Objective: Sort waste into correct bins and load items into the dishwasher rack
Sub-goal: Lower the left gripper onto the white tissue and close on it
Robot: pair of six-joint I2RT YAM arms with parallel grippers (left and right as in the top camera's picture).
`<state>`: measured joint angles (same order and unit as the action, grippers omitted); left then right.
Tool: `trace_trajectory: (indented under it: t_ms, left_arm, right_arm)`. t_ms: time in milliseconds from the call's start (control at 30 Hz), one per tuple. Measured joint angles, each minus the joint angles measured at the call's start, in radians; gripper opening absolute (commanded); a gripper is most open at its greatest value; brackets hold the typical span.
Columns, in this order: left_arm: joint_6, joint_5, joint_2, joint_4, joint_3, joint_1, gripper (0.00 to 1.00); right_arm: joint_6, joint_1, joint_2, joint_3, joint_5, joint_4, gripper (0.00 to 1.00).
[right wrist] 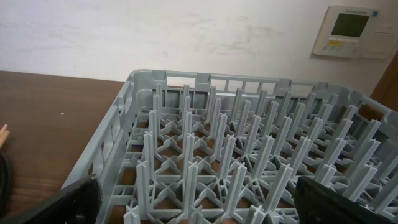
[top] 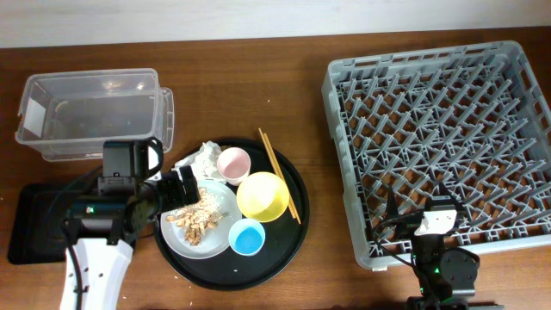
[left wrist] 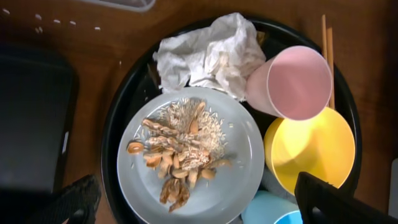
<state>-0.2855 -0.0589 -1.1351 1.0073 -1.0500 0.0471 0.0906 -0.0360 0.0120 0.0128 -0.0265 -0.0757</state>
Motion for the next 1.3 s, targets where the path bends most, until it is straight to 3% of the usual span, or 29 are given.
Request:
trace_trajectory:
  t_ms: [333, 600, 700, 900, 1300]
  left_arm:
    - [-0.003, 0.014, -0.182, 0.043, -0.127, 0.000, 0.99]
    - [-0.003, 0.015, -0.218, -0.072, -0.127, 0.000, 0.99]
    - [-0.005, 0.015, -0.225, -0.103, -0.127, 0.000, 0.77]
    - [-0.014, -0.018, -0.289, -0.188, -0.127, 0.000, 0.62]
    - [0.003, -0.062, -0.494, -0.332, -0.127, 0.032, 0.62]
  right_arm:
    - [-0.001, 0.000, 0.000, 0.000, 0.000, 0.000, 0.99]
    - [0.001, 0.000, 0.000, 0.000, 0.000, 0.000, 0.99]
    - [0.000, 0.000, 0.000, 0.000, 0.000, 0.000, 0.99]
    - [0.000, 0.000, 0.000, 0.000, 0.000, 0.000, 0.99]
    - [0.000, 0.000, 0.000, 0.000, 0.000, 0.000, 0.99]
